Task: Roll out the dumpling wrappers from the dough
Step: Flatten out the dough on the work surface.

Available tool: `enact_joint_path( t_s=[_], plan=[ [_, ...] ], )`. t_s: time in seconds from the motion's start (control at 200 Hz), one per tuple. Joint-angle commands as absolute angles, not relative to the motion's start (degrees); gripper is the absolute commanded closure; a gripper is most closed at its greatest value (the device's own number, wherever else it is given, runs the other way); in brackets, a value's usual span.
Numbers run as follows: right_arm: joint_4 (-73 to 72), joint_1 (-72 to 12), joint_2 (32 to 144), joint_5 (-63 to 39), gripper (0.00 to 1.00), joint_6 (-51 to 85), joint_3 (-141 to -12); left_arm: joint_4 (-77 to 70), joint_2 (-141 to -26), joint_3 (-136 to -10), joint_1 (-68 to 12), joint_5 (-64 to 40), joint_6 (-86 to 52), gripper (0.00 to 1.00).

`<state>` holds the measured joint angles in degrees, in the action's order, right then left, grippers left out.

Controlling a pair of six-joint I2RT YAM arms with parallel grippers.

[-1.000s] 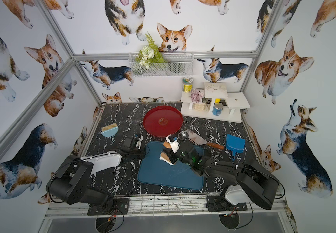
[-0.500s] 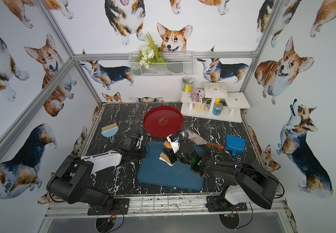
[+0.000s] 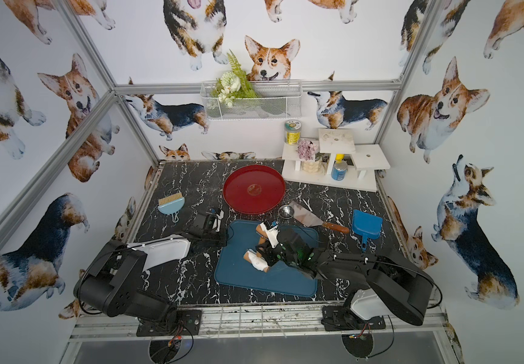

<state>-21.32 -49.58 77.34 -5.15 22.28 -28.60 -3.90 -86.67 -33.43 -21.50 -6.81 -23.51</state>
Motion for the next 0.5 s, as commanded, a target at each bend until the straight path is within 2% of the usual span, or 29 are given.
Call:
enact_joint_path(
  t_s=[0.0, 0.495],
  plan=[
    [-5.51, -49.48, 75.93, -2.64, 1.0, 22.13, -28.42, -4.18, -86.68, -33.13, -21.29, -3.78, -23.73, 1.0],
    [-8.93, -49.41, 69.84, -0.49, 1.0, 24.26, -31.99, -4.22, -86.48, -32.7, -21.32, -3.99, -23.73, 1.0]
  ],
)
